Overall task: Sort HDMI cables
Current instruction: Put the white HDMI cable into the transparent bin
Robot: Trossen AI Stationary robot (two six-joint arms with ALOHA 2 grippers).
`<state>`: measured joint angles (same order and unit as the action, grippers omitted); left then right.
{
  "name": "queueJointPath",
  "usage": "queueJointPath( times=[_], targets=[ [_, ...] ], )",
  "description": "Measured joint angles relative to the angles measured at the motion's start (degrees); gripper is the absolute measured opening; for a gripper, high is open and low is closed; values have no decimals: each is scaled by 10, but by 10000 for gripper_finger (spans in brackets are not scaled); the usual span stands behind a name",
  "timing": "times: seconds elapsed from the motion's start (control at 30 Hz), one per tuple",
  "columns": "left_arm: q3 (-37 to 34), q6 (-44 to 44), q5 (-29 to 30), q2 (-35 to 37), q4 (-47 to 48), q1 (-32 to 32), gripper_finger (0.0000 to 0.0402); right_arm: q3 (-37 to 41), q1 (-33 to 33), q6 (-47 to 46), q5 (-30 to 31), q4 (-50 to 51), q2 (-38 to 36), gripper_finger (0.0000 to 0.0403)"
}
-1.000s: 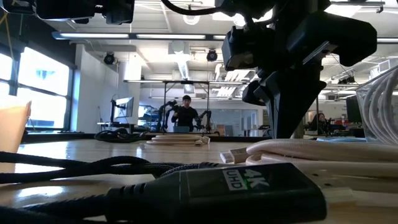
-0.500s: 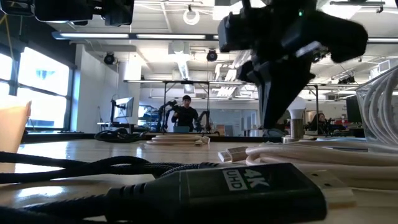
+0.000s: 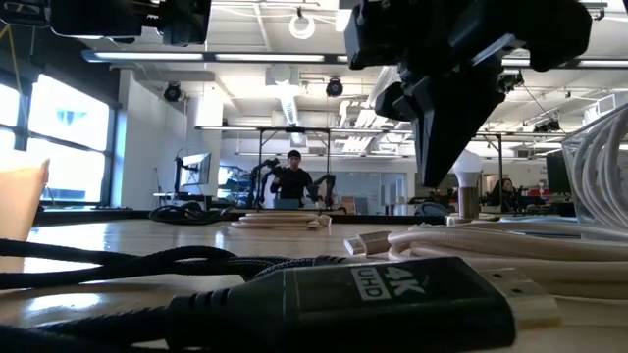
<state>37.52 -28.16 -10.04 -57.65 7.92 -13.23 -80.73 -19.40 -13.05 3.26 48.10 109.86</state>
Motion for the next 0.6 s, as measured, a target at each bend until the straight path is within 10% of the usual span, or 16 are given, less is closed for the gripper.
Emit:
queueJointPath(
  times=[0.6],
  targets=[
    [0, 0, -3, 0, 0, -22, 257, 0, 6, -15, -9, -20, 17, 223]
  ],
)
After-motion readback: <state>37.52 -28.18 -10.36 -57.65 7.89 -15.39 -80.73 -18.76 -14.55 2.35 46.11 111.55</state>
